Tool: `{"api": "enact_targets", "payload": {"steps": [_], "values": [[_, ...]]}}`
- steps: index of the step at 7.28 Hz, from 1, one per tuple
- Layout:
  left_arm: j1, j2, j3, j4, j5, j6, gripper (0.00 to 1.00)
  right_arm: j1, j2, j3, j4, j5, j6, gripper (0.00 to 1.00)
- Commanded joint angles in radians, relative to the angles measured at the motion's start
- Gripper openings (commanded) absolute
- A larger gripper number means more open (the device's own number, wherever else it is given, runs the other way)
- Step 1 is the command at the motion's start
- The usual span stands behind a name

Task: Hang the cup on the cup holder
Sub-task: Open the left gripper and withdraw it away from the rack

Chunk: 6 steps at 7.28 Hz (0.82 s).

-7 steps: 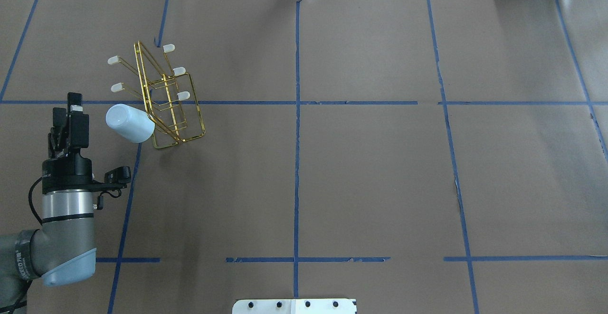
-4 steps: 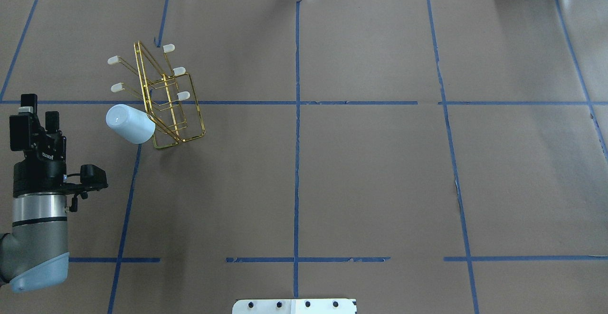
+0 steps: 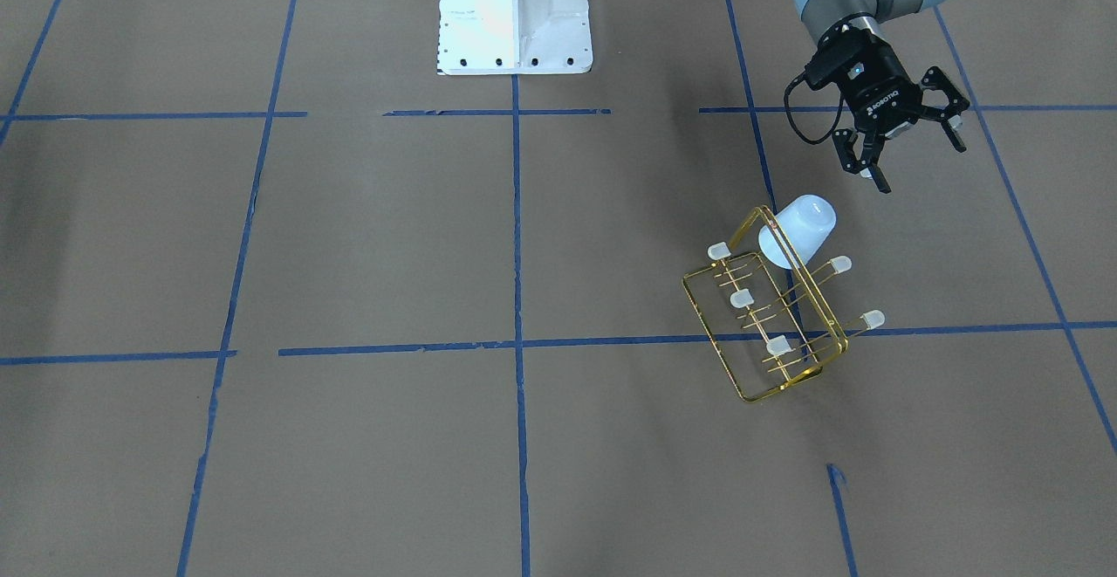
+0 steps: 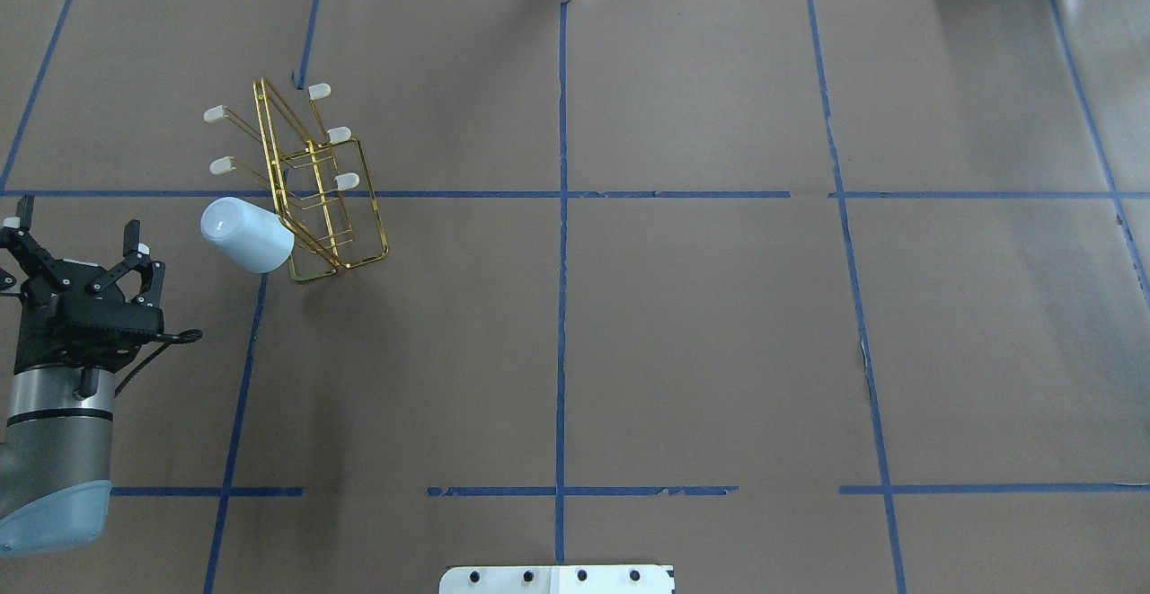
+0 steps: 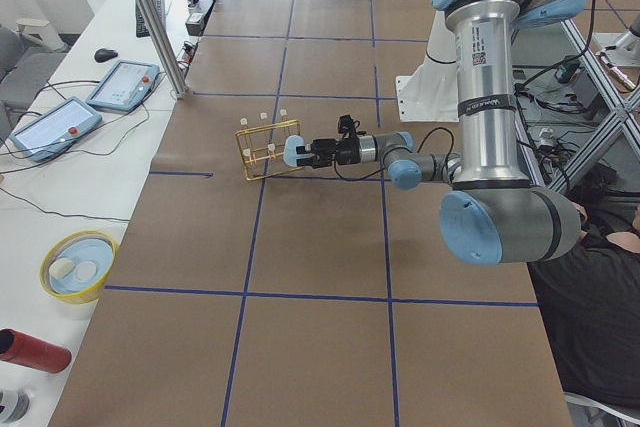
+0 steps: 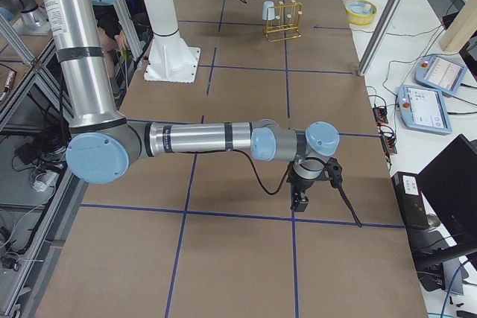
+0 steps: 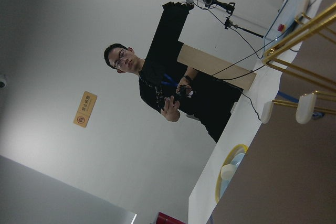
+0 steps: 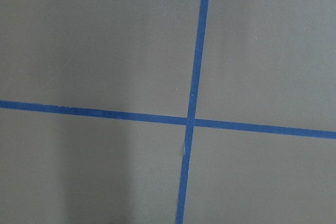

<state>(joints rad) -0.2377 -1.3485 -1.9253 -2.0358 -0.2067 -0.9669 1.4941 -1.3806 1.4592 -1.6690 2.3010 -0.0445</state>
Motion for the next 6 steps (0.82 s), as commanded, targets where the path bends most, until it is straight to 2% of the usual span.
{"api": "enact_targets", "payload": {"steps": [1,2,3,4,5,6], "values": [[0.005,0.000,0.000,-0.068,-0.112,-0.357,1.00,0.000,0.000,0.000,0.000,0.000,0.000,1.00],[0.005,0.000,-0.001,-0.201,-0.225,-0.439,1.00,0.000,0.000,0.000,0.000,0.000,0.000,1.00],[0.005,0.002,-0.003,-0.398,-0.353,-0.473,1.00,0.000,0.000,0.000,0.000,0.000,0.000,1.00],[-0.005,0.008,-0.004,-0.479,-0.420,-0.467,1.00,0.000,0.000,0.000,0.000,0.000,0.000,1.00],[-0.009,0.018,-0.009,-0.483,-0.436,-0.458,1.00,0.000,0.000,0.000,0.000,0.000,0.000,1.00],[-0.047,0.022,-0.030,-0.501,-0.507,-0.391,1.00,0.000,0.000,0.000,0.000,0.000,0.000,1.00]]}}
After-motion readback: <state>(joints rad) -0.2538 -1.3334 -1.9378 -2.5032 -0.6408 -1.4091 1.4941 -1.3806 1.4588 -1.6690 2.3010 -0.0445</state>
